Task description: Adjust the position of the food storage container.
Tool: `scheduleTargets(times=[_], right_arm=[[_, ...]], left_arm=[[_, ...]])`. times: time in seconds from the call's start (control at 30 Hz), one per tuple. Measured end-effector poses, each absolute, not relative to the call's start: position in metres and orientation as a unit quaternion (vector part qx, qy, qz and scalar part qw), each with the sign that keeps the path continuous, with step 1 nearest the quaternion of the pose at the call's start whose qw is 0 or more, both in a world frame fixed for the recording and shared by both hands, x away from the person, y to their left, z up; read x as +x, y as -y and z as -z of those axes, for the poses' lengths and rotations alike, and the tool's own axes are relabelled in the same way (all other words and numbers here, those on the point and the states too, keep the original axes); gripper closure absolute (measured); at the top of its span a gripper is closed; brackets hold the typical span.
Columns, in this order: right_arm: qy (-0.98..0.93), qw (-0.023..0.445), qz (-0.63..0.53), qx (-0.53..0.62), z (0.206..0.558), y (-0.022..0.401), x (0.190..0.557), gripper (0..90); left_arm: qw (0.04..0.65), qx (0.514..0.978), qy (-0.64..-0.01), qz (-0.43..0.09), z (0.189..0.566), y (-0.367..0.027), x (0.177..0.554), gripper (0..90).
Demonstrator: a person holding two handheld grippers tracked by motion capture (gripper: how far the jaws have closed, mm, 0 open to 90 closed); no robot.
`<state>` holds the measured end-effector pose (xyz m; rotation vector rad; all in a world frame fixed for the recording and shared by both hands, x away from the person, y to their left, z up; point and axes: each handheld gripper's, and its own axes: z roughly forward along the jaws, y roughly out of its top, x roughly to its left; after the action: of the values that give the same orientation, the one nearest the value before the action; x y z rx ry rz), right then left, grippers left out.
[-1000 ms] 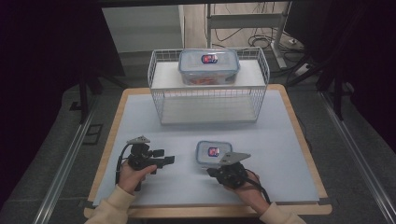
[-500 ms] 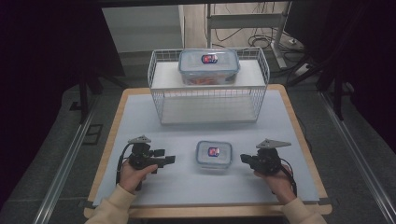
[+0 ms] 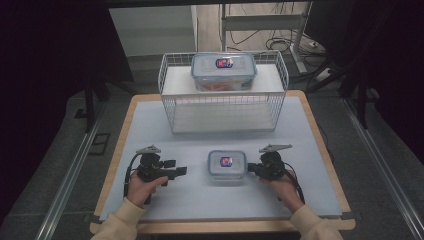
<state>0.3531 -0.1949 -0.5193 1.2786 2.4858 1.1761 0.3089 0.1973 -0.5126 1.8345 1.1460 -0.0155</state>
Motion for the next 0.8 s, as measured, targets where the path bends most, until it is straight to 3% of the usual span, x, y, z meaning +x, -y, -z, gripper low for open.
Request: scheduleTargets(times=[0.53, 0.8], right_arm=[[-0.822, 0.05, -0.391, 0.412, 0.519, 0.188, 0.357, 89.4], [-0.807, 0.05, -0.418, 0.414, 0.507, 0.207, 0.355, 89.2]], left_arm=[[0.469, 0.748, -0.47, 0.007, 0.514, -0.198, 0.311, 29.6], [0.469, 0.743, -0.477, -0.001, 0.512, -0.198, 0.311, 29.5]])
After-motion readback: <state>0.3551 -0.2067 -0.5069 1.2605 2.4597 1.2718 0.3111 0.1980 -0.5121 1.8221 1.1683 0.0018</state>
